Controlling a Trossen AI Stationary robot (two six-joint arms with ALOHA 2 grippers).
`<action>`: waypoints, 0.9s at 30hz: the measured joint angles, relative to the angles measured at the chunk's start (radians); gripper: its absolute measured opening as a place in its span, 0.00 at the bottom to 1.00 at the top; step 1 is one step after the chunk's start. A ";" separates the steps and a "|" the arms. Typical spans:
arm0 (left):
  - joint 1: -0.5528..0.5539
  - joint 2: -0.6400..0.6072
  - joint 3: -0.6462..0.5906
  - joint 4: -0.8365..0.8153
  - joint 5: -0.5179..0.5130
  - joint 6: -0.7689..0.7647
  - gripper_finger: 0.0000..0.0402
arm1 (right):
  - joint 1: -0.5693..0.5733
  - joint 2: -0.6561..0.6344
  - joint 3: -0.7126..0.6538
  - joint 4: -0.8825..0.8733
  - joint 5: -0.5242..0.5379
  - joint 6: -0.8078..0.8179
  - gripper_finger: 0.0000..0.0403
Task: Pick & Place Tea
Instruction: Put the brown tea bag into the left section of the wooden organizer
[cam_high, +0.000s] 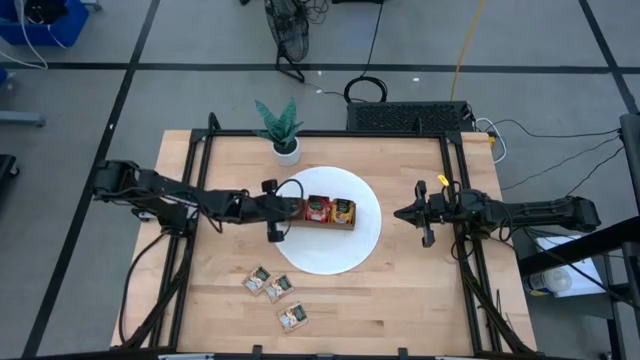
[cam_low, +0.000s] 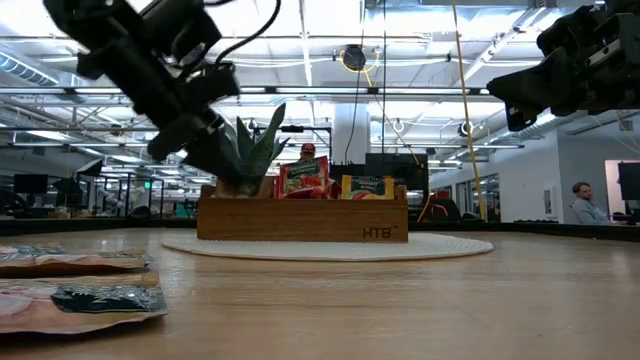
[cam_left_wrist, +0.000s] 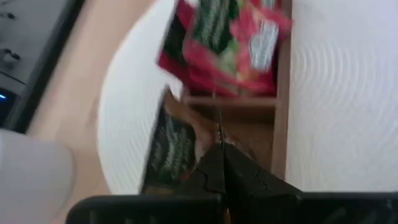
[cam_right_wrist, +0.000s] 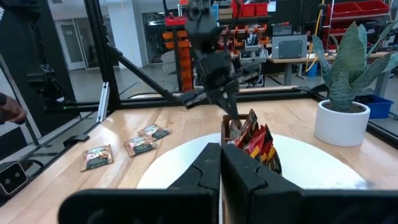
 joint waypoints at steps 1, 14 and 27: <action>0.006 0.001 -0.019 0.027 0.007 0.002 0.00 | 0.000 -0.001 0.000 0.000 0.000 0.000 0.01; 0.025 0.002 -0.071 0.141 -0.029 0.053 0.03 | 0.000 0.000 0.000 0.006 0.000 0.000 0.01; 0.025 -0.011 -0.069 0.148 -0.116 -0.006 0.22 | 0.000 0.000 0.000 0.006 0.000 0.000 0.01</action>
